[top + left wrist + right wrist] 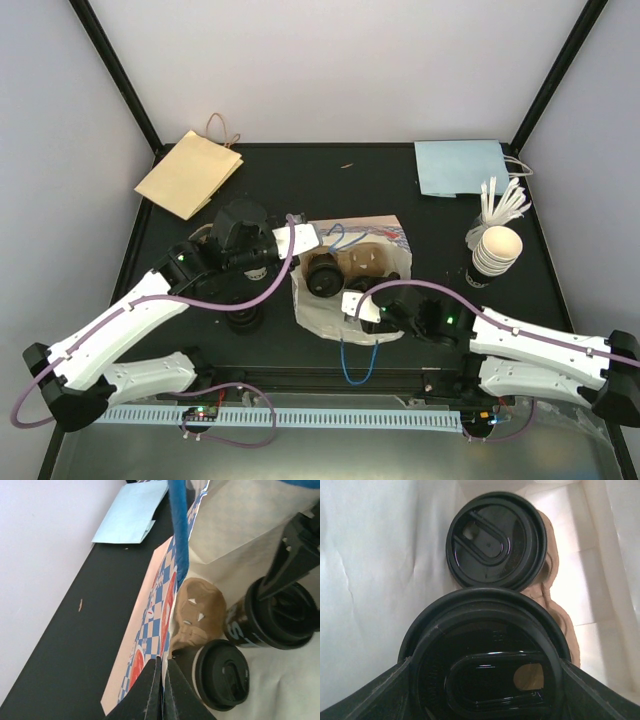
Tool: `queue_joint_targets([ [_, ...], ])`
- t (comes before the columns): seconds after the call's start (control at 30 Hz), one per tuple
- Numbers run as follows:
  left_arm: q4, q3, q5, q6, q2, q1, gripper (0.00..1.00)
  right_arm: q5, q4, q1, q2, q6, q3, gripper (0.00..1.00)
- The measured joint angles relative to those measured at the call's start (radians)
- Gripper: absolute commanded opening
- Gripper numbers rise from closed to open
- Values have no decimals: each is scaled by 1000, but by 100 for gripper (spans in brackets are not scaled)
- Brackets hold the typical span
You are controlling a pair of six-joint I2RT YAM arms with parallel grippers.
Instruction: Pack the takeout coffee
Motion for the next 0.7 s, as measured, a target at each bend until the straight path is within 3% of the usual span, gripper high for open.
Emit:
queue_joint_targets([
  [0.3, -10, -19, 63, 0, -14, -26, 2, 124, 65, -1, 21, -132, -26, 68],
  [0.7, -26, -27, 83, 3, -19, -76, 1, 212, 159, -32, 54, -159, -29, 68],
])
